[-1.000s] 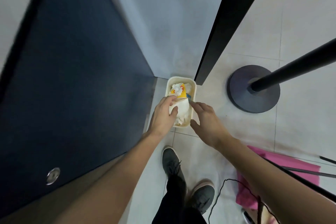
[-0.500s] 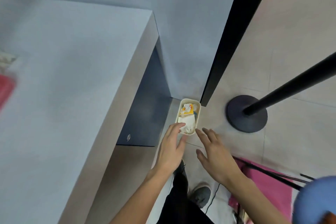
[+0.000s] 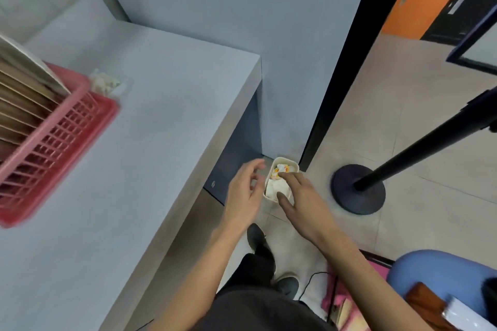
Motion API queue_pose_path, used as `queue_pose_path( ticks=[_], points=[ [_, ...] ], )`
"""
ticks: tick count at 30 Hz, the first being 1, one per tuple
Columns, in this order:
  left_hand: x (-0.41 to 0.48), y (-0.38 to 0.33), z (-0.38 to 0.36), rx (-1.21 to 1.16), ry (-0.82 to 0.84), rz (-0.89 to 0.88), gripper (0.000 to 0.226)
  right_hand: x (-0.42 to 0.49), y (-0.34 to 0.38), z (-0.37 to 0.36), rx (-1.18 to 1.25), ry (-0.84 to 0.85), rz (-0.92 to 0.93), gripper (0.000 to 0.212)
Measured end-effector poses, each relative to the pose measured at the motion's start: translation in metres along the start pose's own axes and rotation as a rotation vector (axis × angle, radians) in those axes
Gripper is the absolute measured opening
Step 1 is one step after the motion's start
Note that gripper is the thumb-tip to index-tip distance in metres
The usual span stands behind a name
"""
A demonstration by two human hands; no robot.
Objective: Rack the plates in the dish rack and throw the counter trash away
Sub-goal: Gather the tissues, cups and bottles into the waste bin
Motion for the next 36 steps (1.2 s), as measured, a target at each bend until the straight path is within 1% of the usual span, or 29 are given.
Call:
queue_pose_path(
  ticks=[5,11,18,24,26,30,33,36],
  points=[
    [0.000,0.017,0.048,0.056,-0.082,0.042,0.033,0.028,0.049,-0.012,-0.041,0.086,0.124,0.046],
    [0.011,0.043,0.114,0.056,-0.274,0.110,0.028,0.069,0.095,-0.028,-0.087,0.182,0.246,0.045],
    [0.051,0.066,0.167,0.140,-0.344,0.199,0.032,0.143,0.136,-0.041,-0.129,0.267,0.368,0.042],
    [0.107,0.091,0.214,0.225,-0.420,0.197,0.034,0.221,0.180,-0.059,-0.189,0.332,0.472,0.039],
    [0.126,0.097,0.227,0.285,-0.422,0.188,0.036,0.245,0.192,-0.065,-0.196,0.357,0.492,0.036],
    [0.171,0.103,0.246,0.486,-0.343,0.165,0.043,0.292,0.209,-0.072,-0.213,0.369,0.517,0.033],
    [0.204,0.113,0.263,0.666,-0.302,0.231,0.048,0.319,0.213,-0.077,-0.210,0.383,0.488,0.037],
    [0.232,0.131,0.278,0.811,-0.253,0.382,0.052,0.339,0.213,-0.085,-0.233,0.419,0.460,0.043]
  ],
)
Point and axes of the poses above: each hand's wrist, its own x-axis towards the middle knuckle, its own z-axis out of the back of the hand, y = z × x, the point moved 9 cm from there along x, towards the middle knuckle, and after that the axes turned 6 degrees about x, right-handed, at the moved point
